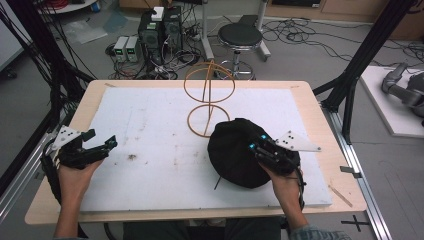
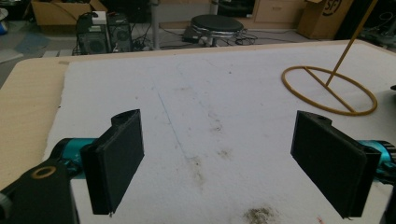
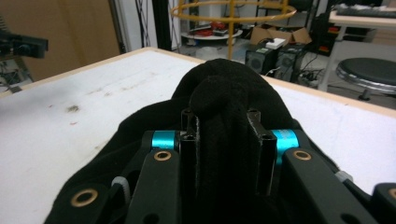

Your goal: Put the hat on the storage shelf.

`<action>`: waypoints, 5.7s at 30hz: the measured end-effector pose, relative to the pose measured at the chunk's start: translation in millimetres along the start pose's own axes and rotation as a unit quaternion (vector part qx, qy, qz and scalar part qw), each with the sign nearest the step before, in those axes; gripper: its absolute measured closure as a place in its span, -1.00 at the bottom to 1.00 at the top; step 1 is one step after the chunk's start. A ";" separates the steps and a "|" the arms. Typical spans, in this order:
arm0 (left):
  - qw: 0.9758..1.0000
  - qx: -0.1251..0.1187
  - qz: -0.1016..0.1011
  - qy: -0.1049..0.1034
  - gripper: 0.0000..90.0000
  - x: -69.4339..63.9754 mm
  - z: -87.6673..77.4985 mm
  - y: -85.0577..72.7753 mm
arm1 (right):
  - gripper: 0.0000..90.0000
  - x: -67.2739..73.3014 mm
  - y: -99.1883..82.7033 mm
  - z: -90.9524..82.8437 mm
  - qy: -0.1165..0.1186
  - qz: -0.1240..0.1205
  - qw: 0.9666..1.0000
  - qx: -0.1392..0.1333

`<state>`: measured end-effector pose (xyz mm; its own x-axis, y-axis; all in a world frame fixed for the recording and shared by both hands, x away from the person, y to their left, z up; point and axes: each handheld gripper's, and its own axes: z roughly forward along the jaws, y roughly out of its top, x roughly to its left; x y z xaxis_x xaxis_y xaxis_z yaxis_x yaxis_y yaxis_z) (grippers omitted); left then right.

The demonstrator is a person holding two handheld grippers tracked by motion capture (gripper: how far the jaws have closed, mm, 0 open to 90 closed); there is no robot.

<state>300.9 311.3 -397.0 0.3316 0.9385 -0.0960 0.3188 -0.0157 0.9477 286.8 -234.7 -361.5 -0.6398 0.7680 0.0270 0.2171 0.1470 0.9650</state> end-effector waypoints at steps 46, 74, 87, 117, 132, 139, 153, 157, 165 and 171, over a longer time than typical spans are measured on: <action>1.000 0.004 -0.002 0.003 -0.61 0.8 1.3 -0.7 | 0.60 -46.3 81.0 -43.2 -0.070 0.022 0.992 -0.103; 1.000 0.002 -0.003 0.005 -0.61 3.8 0.0 -0.2 | 0.60 -41.2 154.3 3.4 -0.061 0.015 0.986 -0.153; 1.000 0.001 -0.008 0.008 -0.61 7.4 -1.3 -0.8 | 0.60 -36.4 171.9 34.7 -0.061 0.017 0.986 -0.156; 1.000 -0.005 -0.015 0.005 -0.61 11.6 -3.2 -0.2 | 0.59 -17.1 181.4 95.6 -0.052 0.015 0.989 -0.136; 1.000 -0.007 -0.017 0.004 -0.61 12.4 -4.2 0.2 | 0.58 -11.1 175.3 124.8 -0.067 0.000 0.993 -0.100; 1.000 -0.005 -0.016 0.002 -0.61 11.4 -3.2 0.4 | 0.56 -7.9 170.7 137.5 -0.073 -0.009 0.994 -0.078; 1.000 -0.006 -0.015 0.002 -0.61 11.6 -3.6 0.7 | 0.52 -0.8 166.2 154.0 -0.084 -0.026 0.995 -0.057; 1.000 -0.006 -0.016 0.001 -0.61 11.4 -3.0 0.6 | 0.49 -0.2 165.6 157.0 -0.090 -0.032 0.994 -0.055; 1.000 -0.006 -0.015 0.000 -0.61 10.8 -3.0 0.9 | 0.46 2.0 163.9 162.0 -0.101 -0.042 0.993 -0.050; 1.000 -0.005 -0.013 -0.002 -0.61 10.7 -2.9 1.1 | 0.41 3.3 162.8 166.2 -0.101 -0.044 0.993 -0.047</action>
<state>302.2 322.3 -396.2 0.3259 0.9374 -0.1223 0.3192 0.0126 0.9476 442.5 -104.6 -247.7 -0.4905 0.8654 -0.1023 0.0916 0.1679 0.9815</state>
